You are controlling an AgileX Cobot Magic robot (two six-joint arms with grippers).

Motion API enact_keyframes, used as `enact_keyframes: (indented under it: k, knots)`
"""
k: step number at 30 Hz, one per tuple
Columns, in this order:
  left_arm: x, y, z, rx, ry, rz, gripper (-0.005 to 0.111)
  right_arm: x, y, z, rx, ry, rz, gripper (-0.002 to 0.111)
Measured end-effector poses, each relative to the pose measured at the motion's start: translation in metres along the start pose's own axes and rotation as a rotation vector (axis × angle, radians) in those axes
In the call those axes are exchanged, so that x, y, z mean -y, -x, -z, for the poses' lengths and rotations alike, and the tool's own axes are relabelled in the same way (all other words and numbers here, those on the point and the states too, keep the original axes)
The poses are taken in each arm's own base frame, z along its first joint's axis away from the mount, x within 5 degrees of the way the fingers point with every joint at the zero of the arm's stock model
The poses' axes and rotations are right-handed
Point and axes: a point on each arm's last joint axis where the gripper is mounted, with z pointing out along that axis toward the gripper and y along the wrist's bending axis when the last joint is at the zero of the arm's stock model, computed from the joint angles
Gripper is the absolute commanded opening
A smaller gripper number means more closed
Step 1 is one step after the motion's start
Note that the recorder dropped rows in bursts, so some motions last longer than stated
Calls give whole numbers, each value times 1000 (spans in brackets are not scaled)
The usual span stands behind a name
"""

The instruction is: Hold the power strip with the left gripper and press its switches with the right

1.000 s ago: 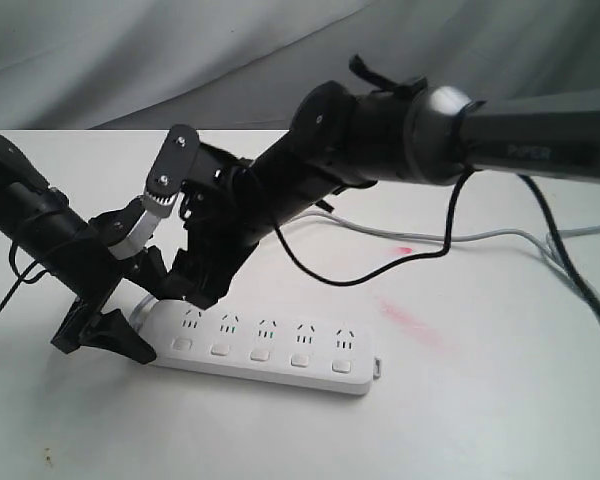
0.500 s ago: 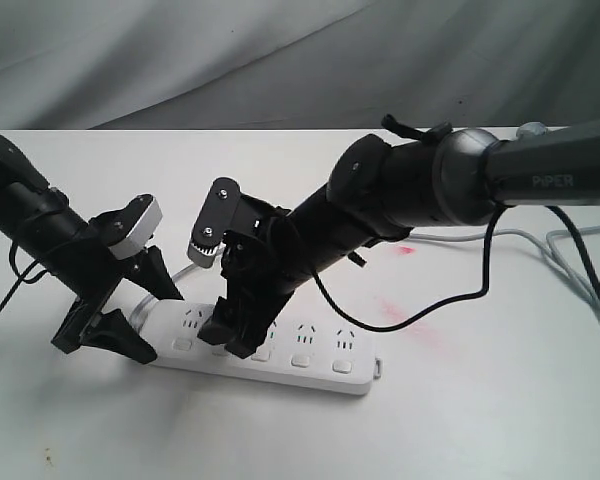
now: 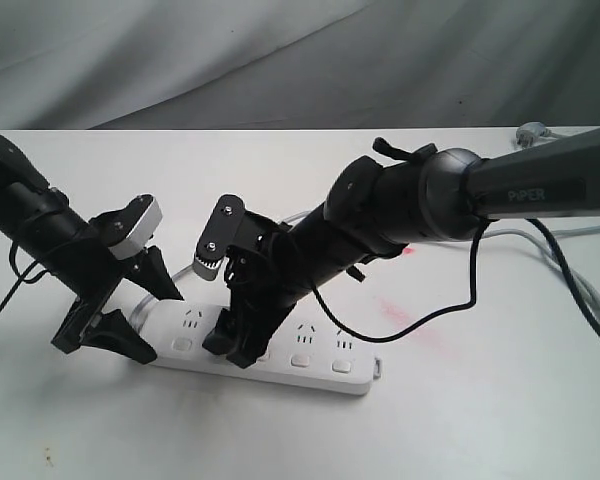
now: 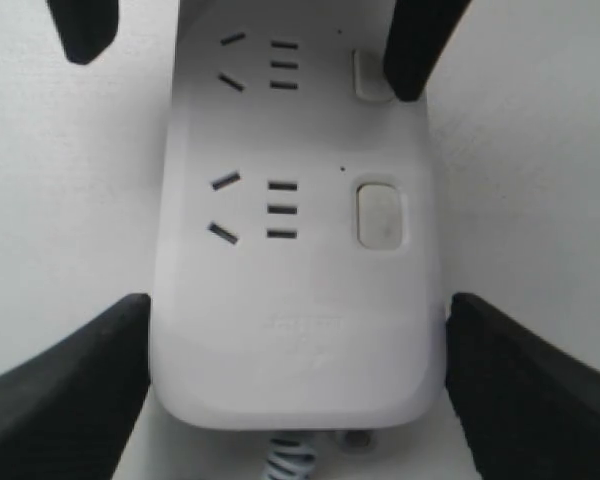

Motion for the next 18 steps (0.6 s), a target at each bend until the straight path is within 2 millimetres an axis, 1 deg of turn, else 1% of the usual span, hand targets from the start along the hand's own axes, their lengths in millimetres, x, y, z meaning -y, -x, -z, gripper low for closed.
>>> enact_keyframes:
  k: [6,18]
  knots:
    - [0,0,0,0,0,0,36,1,-3,-7,-18,-5,-26,72]
    - [-1,0,0,2,6,2,36,4,-4,-6,-72,-43,-36,72]
